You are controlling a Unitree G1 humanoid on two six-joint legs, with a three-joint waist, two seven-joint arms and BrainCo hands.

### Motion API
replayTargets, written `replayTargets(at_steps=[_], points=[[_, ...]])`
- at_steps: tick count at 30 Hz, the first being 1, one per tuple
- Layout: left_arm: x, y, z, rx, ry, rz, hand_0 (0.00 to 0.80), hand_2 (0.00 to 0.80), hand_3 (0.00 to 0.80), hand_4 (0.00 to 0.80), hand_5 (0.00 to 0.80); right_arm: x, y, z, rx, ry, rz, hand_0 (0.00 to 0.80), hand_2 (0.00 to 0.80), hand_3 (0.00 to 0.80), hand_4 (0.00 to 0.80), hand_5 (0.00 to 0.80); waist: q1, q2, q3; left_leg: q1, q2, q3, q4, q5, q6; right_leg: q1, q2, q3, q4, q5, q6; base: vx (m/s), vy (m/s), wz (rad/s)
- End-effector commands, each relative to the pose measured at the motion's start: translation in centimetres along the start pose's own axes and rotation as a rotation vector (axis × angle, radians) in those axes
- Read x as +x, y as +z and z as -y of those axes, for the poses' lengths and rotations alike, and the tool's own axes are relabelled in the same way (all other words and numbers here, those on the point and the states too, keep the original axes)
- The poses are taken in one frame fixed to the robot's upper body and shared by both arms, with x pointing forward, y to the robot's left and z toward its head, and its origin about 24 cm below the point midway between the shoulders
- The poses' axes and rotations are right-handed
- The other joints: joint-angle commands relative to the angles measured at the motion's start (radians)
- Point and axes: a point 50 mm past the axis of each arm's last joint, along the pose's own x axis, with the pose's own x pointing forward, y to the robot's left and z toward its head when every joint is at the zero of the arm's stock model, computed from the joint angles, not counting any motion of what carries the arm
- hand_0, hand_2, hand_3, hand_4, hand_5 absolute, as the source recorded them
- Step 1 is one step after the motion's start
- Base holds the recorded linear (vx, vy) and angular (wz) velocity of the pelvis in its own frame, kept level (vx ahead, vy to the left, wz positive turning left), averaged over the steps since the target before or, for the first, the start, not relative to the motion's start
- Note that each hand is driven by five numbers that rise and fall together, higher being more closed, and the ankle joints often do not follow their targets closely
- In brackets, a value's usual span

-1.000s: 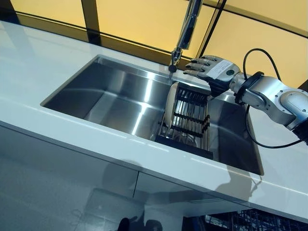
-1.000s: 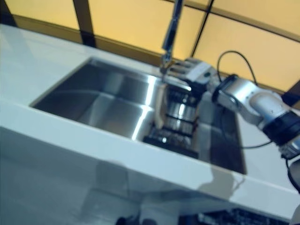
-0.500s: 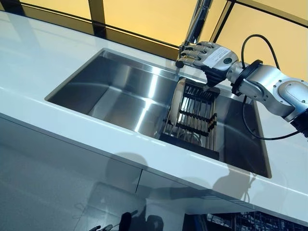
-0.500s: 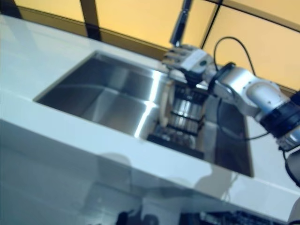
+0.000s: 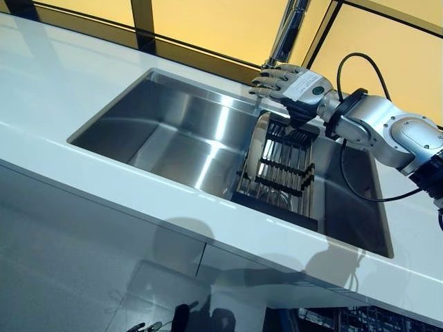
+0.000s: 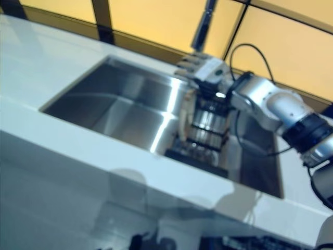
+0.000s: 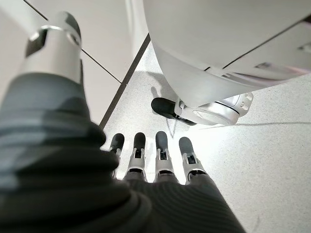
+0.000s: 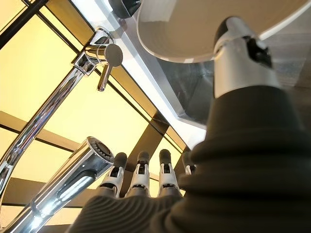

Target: Take plates into dishwasher

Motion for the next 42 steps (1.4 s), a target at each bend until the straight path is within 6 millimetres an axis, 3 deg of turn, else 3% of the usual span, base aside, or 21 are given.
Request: replayTargets(at_steps=[1,25,42], points=[[0.1,1.4,-0.2,-0.011,0.002,0.078,0.000,0.000,0.000,0.000,0.000,0.5,-0.5,2.3,-0.025,-0.051,-0.033,0.000,0.000,0.000,0.000,0.000,0.020,-0.024,-0.009,0.041,0.028,0.046,-0.004,-0.068,-0.026,-0.028,-0.076,-0.006,-0.002,0.070,0.111,0.000,0.000,0.00],[0.2,2.3,0.2,-0.039,-0.006,0.130,0.000,0.000,0.000,0.000,0.000,0.7,1.3,0.5,0.018,-0.002,0.021,0.000,0.000,0.000,0.000,0.000,0.024,-0.012,0.037,0.020,0.023,0.041,-0.004,-0.063,-0.025,-0.049,-0.079,-0.009,-0.002,0.074,0.108,0.000,0.000,0.00],[0.3,3.1,0.4,-0.078,-0.022,0.163,0.000,0.000,0.000,0.000,0.000,0.7,2.4,-0.6,-0.070,0.076,0.066,0.000,0.000,0.000,0.000,0.000,0.028,-0.004,0.075,-0.003,0.022,0.043,-0.004,-0.055,-0.026,-0.071,-0.082,-0.015,0.000,0.079,0.107,0.000,0.000,0.00]])
